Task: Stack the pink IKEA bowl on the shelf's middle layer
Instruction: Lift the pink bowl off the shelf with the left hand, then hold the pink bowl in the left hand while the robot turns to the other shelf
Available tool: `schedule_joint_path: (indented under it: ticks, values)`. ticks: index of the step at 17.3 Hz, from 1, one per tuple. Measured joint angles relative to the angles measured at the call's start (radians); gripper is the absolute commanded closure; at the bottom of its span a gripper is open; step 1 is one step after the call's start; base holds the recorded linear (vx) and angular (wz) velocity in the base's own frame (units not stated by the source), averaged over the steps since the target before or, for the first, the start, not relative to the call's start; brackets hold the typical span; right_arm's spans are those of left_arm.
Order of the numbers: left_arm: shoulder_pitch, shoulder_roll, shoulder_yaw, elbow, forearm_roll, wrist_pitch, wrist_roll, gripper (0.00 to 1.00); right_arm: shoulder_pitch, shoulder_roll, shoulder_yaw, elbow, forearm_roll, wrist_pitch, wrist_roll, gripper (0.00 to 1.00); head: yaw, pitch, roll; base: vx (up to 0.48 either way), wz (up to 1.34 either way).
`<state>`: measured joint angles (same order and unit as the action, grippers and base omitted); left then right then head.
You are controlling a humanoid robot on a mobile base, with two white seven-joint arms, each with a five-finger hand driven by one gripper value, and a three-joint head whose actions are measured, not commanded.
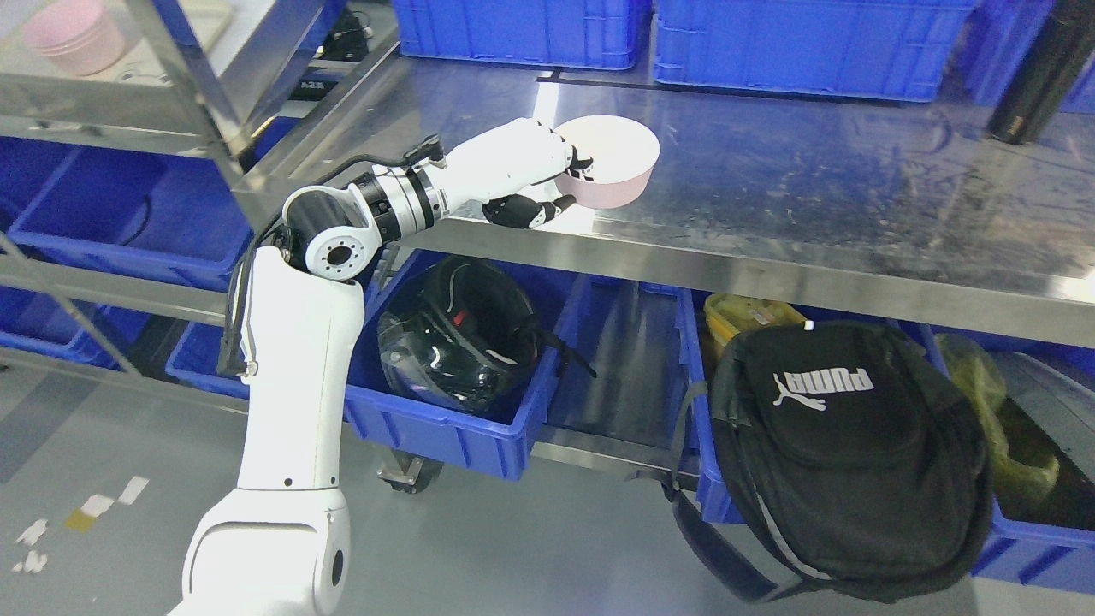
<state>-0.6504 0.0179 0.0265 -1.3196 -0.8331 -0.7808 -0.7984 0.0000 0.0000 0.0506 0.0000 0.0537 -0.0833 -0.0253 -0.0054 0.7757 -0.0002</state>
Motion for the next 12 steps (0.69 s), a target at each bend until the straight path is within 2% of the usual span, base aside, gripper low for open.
schedule_joint_path:
  ticks: [5,12]
  values:
    - [0.048,-0.007,-0.015,-0.057,0.047,-0.005,0.000,0.98,0.000,0.000,0.000,0.000,0.000,0.000,0.000,0.00,0.0000,0.000,0.000,-0.050,0.83]
    - [0.104,-0.013,-0.083,-0.114,0.086,-0.005,0.000,0.98,0.000,0.000,0.000,0.000,0.000,0.000,-0.001,0.00,0.0000,0.000,0.000,-0.004,1.24]
